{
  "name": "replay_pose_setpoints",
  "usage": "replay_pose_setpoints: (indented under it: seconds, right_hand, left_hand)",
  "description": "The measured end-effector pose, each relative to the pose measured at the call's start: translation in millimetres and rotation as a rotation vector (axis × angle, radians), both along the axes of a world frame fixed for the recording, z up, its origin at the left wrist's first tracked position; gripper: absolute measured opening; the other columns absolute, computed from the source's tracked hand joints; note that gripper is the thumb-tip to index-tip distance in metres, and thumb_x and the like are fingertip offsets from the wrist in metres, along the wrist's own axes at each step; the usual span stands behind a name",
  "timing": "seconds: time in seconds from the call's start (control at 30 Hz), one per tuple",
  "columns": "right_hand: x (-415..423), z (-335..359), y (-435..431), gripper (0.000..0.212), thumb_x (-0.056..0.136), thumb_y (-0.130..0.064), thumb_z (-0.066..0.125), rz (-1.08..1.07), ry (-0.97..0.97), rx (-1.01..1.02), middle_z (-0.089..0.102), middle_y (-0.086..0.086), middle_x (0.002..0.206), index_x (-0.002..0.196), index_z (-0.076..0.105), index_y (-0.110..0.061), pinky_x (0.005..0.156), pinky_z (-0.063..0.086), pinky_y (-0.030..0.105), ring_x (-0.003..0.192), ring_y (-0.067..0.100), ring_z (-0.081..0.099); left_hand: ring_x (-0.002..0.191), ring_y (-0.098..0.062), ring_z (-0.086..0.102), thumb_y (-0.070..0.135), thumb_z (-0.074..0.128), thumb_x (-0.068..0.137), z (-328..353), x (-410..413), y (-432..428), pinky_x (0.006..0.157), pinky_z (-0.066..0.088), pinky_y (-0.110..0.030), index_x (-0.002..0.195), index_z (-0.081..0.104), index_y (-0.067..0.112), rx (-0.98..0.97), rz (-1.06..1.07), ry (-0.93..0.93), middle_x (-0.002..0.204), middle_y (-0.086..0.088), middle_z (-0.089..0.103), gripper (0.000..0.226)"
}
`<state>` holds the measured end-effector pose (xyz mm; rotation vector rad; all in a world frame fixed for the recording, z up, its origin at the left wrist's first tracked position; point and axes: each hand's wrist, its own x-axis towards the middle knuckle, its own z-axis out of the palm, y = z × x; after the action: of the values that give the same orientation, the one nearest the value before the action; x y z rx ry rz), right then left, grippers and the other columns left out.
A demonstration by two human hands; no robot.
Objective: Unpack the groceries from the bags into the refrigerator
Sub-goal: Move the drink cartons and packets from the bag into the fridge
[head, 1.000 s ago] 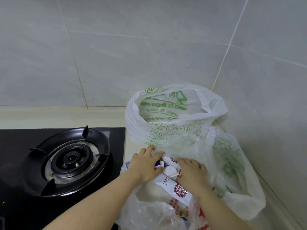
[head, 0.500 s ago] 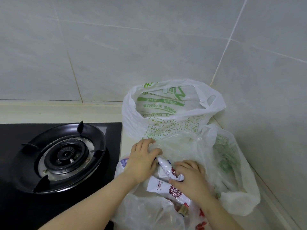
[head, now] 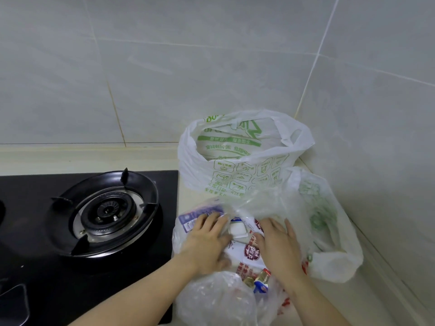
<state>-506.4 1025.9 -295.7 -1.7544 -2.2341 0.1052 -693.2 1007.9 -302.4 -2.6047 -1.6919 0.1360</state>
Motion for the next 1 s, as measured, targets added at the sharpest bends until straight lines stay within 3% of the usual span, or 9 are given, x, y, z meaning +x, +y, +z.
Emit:
replay_pose_setpoints:
  seconds: [0.1,0.2,0.27,0.47,0.57,0.63,0.77,0.87,1.0]
  right_hand:
    - [2,10,-13,0.032,0.096,-0.03,0.043,-0.014,0.106,-0.094,0.047,-0.009,0.128,0.127,0.045,-0.028,0.09,0.044,0.035,0.114,0.021,0.049]
    - [4,26,-20,0.032,0.096,-0.029,0.042,-0.011,0.14,-0.103,0.05,-0.003,0.122,0.129,0.044,-0.025,0.079,0.046,0.035,0.105,0.023,0.052]
    - [3,38,-21,0.031,0.097,-0.029,0.043,-0.004,0.185,-0.112,0.053,0.004,0.11,0.127,0.044,-0.02,0.074,0.041,0.032,0.099,0.022,0.051]
    - [-11,68,-27,0.017,0.096,-0.027,0.046,0.042,0.392,-0.17,0.055,-0.002,0.074,0.11,0.045,-0.019,0.049,0.034,0.026,0.057,0.015,0.049]
    - [-15,74,-31,0.011,0.096,-0.03,0.046,0.027,0.499,-0.262,0.055,-0.004,0.073,0.104,0.046,-0.022,0.051,0.037,0.027,0.055,0.014,0.049]
    - [-17,79,-34,0.009,0.096,-0.031,0.045,0.011,0.579,-0.309,0.054,-0.005,0.075,0.099,0.047,-0.023,0.048,0.037,0.022,0.057,0.012,0.049]
    - [-17,85,-39,0.017,0.096,-0.027,0.047,-0.033,0.724,-0.332,0.052,-0.002,0.073,0.088,0.053,-0.013,0.043,0.035,0.015,0.057,0.011,0.048]
    - [-12,89,-43,0.025,0.097,-0.026,0.046,-0.059,0.744,-0.318,0.05,0.0,0.07,0.086,0.054,-0.005,0.038,0.031,0.01,0.053,0.009,0.045]
    - [-6,94,-53,0.029,0.097,-0.023,0.045,-0.046,0.814,-0.325,0.044,0.0,0.061,0.075,0.048,-0.005,0.033,0.027,0.008,0.033,-0.002,0.042]
  left_hand:
    - [0.142,-0.031,0.003,0.051,0.046,0.091,6,10,1,0.115,0.0,-0.049,0.135,0.047,0.029,0.012,0.053,0.029,0.155,-0.006,0.008,0.049]
    - [0.14,-0.034,0.015,0.044,0.049,0.09,19,11,0,0.113,0.015,-0.051,0.122,0.06,0.03,0.016,0.035,-0.087,0.152,-0.008,0.022,0.037]
    - [0.131,-0.04,0.036,0.039,0.062,0.079,31,8,0,0.102,0.035,-0.055,0.096,0.073,0.023,0.148,0.032,-0.246,0.136,-0.016,0.047,0.026]
    - [0.13,-0.018,0.028,0.036,0.074,0.076,79,7,-17,0.1,0.022,-0.019,0.091,0.073,0.015,0.224,0.318,-0.791,0.136,0.003,0.043,0.026]
    - [0.131,-0.012,0.026,0.026,0.078,0.073,99,2,-32,0.096,0.019,-0.01,0.085,0.072,0.017,0.244,0.421,-1.016,0.138,0.008,0.038,0.015]
    - [0.121,-0.005,0.04,0.02,0.077,0.075,108,0,-41,0.085,0.032,-0.002,0.083,0.07,0.016,0.19,0.484,-1.244,0.131,0.012,0.045,0.011]
    - [0.076,-0.008,0.065,0.013,0.066,0.085,124,5,-54,0.067,0.051,-0.017,0.085,0.061,0.015,0.047,0.565,-1.765,0.082,0.003,0.068,0.005]
    - [0.084,-0.021,0.068,0.011,0.054,0.093,125,10,-58,0.073,0.055,-0.036,0.088,0.05,0.013,0.084,0.643,-1.953,0.076,-0.002,0.067,0.007]
    - [0.067,-0.017,0.06,0.012,0.048,0.097,120,14,-59,0.07,0.051,-0.036,0.091,0.045,0.016,0.23,0.79,-2.026,0.076,-0.004,0.057,0.008]
